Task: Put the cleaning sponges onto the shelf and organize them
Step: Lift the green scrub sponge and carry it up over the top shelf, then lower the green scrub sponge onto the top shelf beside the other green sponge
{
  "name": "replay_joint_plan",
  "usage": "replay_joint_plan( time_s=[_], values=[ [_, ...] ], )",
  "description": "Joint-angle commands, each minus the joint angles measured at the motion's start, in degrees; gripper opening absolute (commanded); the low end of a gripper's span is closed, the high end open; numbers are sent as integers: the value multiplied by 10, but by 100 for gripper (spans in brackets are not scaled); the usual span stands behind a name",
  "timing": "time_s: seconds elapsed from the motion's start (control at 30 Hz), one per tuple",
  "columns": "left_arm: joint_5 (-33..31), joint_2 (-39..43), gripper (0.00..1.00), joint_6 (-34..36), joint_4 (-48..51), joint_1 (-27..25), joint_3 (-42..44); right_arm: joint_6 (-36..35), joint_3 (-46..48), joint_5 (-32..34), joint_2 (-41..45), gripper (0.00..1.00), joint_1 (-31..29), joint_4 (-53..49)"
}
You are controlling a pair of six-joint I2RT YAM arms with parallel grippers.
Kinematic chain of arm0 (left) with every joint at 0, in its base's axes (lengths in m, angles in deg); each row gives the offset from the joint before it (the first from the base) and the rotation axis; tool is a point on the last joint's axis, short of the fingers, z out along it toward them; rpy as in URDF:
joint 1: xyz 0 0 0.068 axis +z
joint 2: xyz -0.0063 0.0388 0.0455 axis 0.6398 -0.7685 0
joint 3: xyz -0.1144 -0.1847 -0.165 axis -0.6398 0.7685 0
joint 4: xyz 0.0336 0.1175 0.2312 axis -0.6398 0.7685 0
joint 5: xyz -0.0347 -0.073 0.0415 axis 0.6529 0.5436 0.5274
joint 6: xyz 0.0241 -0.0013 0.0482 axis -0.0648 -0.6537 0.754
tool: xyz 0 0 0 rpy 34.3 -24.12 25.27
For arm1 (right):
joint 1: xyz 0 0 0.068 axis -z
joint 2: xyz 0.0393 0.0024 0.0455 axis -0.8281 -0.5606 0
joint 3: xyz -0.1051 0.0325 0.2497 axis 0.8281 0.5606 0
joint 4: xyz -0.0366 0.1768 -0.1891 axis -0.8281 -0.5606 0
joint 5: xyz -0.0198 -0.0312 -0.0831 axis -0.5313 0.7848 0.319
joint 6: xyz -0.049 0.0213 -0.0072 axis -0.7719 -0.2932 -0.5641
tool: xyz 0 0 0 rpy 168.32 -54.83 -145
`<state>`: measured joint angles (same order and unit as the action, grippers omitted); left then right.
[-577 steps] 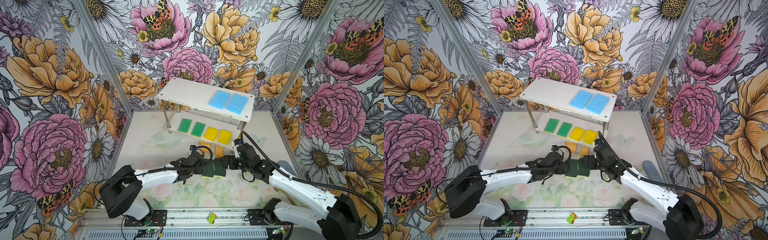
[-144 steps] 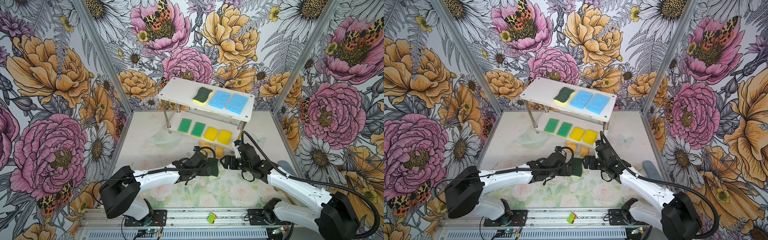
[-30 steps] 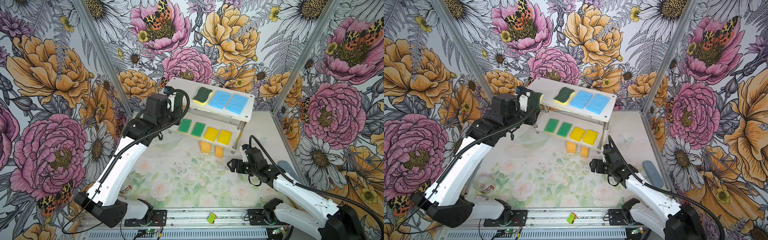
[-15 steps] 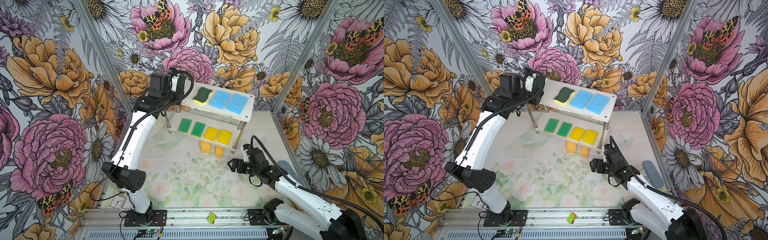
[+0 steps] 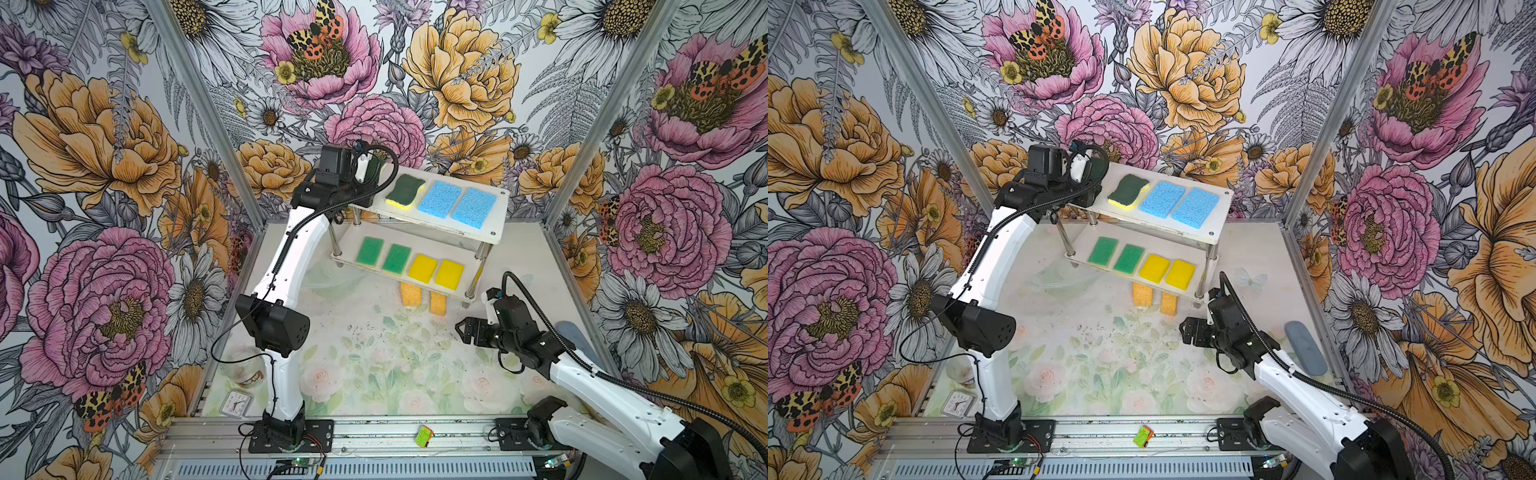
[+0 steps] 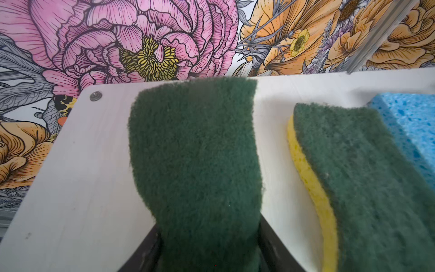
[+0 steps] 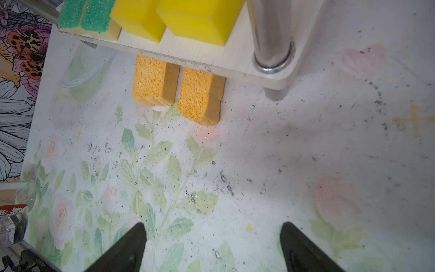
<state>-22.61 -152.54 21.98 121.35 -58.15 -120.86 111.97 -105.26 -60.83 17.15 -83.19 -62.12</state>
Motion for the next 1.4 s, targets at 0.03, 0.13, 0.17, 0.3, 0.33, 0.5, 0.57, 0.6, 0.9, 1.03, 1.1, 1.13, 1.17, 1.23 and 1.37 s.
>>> replay_joint_plan(
  time_s=[0.03, 0.13, 0.17, 0.3, 0.33, 0.5, 0.57, 0.6, 0.9, 1.03, 1.1, 1.13, 1.17, 1.23, 1.37],
  values=[
    [28, -1, 53, 0, 9, 5, -18, 6, 6, 6, 15, 91, 3, 2],
    [30, -3, 54, 0, 9, 3, -19, 6, 6, 6, 14, 91, 3, 1],
    [31, -3, 56, 0, 9, 4, -19, 6, 6, 6, 13, 91, 3, 1],
    [36, -3, 58, -3, 9, 2, -19, 6, 6, 6, 11, 91, 4, 1],
    [36, -3, 58, -2, 8, 0, -20, 6, 6, 5, 12, 91, 4, 1],
    [39, -4, 62, -2, 8, -5, -25, 6, 7, 5, 12, 91, 4, 1],
    [41, -7, 63, -4, 8, -5, -29, 6, 7, 5, 12, 91, 3, 1],
    [44, -8, 64, -4, 8, -6, -30, 6, 7, 5, 13, 91, 3, 1],
    [44, -14, 69, -6, 8, -7, -36, 6, 9, 4, 16, 91, 3, 1],
    [45, -14, 70, -5, 8, -6, -36, 6, 9, 3, 17, 91, 3, 1],
    [47, -14, 70, -5, 8, -7, -37, 6, 9, 4, 17, 91, 3, 1],
    [50, -14, 70, -5, 8, -7, -37, 6, 9, 4, 17, 91, 3, 1],
    [51, -15, 70, -5, 8, -7, -37, 6, 9, 4, 17, 91, 4, 1],
    [53, -16, 70, -5, 8, -8, -36, 6, 9, 5, 17, 91, 4, 1],
    [60, -18, 70, -11, 8, -7, -37, 6, 9, 4, 18, 91, 3, 1]
  ],
)
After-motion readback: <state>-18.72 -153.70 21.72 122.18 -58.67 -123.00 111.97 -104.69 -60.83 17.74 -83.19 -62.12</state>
